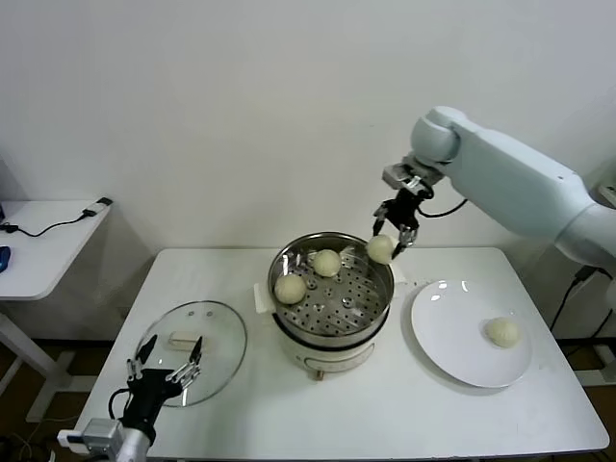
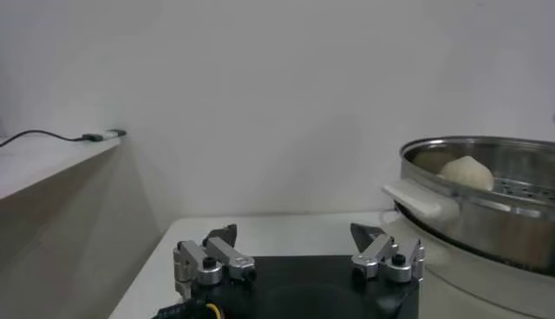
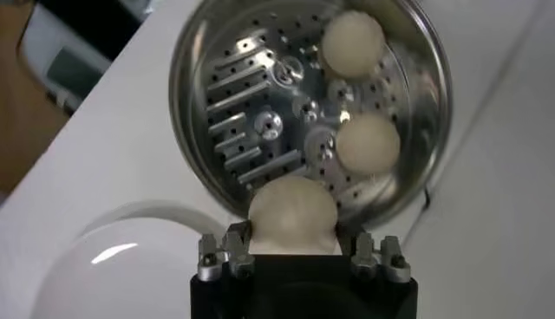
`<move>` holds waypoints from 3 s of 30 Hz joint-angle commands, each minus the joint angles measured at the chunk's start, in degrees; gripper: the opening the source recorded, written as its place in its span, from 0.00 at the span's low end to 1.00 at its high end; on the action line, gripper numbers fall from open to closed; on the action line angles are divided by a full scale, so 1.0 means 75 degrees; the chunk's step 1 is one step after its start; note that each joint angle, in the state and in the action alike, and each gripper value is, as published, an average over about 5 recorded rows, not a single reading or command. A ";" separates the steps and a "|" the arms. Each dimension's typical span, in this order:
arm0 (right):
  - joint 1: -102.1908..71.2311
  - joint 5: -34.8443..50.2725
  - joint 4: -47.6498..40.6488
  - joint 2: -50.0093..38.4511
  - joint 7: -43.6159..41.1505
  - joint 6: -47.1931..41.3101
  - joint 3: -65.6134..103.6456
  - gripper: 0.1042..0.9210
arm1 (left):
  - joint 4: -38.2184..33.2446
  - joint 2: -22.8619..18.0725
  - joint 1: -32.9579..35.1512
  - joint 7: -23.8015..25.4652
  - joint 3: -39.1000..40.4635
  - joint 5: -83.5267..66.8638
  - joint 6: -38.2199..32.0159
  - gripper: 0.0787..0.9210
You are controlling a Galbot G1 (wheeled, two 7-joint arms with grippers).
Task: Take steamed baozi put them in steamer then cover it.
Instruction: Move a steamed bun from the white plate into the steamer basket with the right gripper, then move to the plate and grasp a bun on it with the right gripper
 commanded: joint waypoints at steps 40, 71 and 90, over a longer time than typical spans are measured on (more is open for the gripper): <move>-0.1396 -0.2574 0.2731 0.0799 0.0703 0.2998 -0.0360 0.68 | 0.0147 -0.0020 -0.0134 -0.0008 -0.0026 -0.0115 -0.0020 0.88; -0.0911 -0.0558 0.2135 -0.3892 0.0690 -0.4986 0.1309 0.88 | 0.0263 0.0166 -0.0140 0.0060 0.0235 -0.0109 0.0073 0.88; -0.6195 -0.3813 0.0728 -0.3649 0.0615 -0.2170 0.6271 0.88 | 0.0252 0.0145 0.0225 0.0159 0.0249 -0.0181 0.0229 0.88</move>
